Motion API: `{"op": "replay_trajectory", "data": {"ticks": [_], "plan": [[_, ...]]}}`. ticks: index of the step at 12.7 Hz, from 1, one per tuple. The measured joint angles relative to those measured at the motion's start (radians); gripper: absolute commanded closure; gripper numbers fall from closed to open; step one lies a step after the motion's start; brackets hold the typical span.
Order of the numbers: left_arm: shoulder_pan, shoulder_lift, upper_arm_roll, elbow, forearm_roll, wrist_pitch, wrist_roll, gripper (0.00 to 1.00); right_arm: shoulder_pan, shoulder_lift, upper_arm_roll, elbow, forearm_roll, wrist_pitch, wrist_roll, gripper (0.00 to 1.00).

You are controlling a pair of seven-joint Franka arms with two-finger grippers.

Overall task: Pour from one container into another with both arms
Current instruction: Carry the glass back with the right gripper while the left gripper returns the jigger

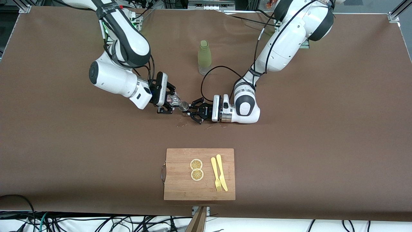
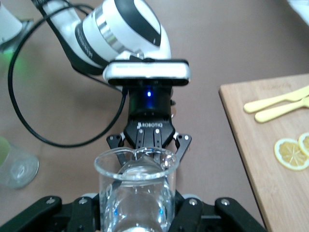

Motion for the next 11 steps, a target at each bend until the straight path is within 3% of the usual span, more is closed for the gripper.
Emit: {"op": "replay_trajectory", "data": {"ticks": [3, 6, 11], "plan": [[0.019, -0.004, 0.009, 0.005, 0.000, -0.016, 0.010, 1.00, -0.014, 0.000, -0.005, 0.000, 0.187, -0.017, -0.145, 0.65], [0.052, -0.016, 0.015, -0.012, 0.002, -0.039, 0.030, 1.00, -0.050, 0.000, -0.051, 0.000, 0.288, -0.116, -0.234, 0.65], [0.196, -0.117, 0.026, -0.192, 0.120, -0.119, 0.132, 1.00, -0.112, 0.016, -0.258, -0.001, 0.348, -0.447, -0.426, 0.65]]}}
